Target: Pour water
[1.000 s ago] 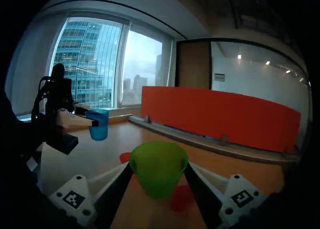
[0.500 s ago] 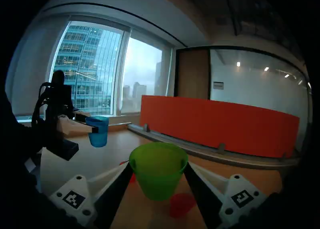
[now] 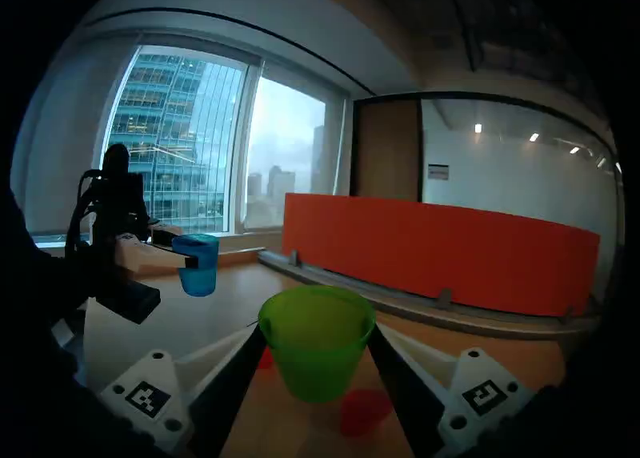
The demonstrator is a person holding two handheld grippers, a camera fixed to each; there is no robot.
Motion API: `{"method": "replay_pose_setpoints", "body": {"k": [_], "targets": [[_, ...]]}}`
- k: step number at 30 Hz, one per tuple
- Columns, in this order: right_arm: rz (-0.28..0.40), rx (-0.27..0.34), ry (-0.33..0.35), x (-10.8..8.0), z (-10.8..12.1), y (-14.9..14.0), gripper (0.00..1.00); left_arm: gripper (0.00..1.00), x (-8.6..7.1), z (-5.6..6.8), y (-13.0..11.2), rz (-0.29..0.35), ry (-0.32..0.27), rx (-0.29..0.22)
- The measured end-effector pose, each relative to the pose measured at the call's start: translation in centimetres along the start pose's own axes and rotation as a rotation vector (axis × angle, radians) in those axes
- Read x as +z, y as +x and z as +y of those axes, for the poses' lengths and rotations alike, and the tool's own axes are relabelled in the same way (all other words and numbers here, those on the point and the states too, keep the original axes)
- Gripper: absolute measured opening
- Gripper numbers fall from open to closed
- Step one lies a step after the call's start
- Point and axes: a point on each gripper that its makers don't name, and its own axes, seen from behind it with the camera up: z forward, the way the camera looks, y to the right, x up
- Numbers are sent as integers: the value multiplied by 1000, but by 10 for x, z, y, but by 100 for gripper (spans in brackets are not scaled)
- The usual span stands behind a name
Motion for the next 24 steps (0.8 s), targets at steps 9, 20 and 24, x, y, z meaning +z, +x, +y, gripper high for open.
{"method": "replay_pose_setpoints", "body": {"k": [9, 20, 24], "targets": [[-11, 22, 60, 3, -16, 3, 91, 86, 2, 2, 6, 1, 1, 34], [-20, 12, 119, 8, -39, 3, 91, 86, 1, 2, 26, 12, 16, 121], [-21, 12, 136, 10, -46, 2, 91, 86, 0, 2, 38, 24, 22, 154]]}}
